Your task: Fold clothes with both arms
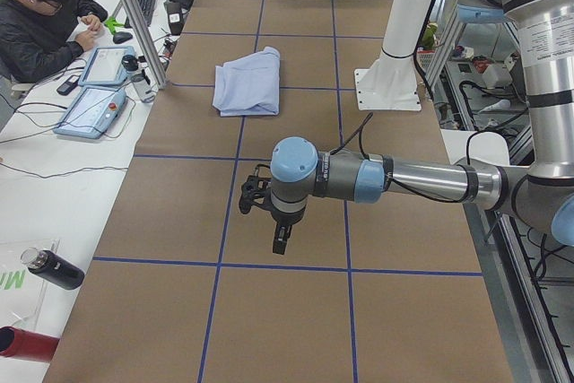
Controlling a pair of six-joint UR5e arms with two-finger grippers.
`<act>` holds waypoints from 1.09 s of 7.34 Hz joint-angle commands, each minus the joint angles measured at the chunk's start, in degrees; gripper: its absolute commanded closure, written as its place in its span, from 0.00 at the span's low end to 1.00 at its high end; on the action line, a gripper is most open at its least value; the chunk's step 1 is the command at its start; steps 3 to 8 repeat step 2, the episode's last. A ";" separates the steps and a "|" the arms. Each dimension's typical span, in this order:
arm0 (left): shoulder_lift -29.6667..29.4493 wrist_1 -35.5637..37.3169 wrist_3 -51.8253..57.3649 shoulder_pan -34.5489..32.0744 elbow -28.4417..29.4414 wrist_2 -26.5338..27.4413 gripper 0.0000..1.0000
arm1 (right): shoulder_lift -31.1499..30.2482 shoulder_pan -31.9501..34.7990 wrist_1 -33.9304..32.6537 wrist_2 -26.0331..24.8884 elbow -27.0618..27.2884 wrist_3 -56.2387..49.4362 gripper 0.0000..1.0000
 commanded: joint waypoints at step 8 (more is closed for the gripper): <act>0.00 -0.08 0.00 0.01 0.00 0.00 0.00 | -0.03 0.00 0.00 0.12 0.03 0.06 0.00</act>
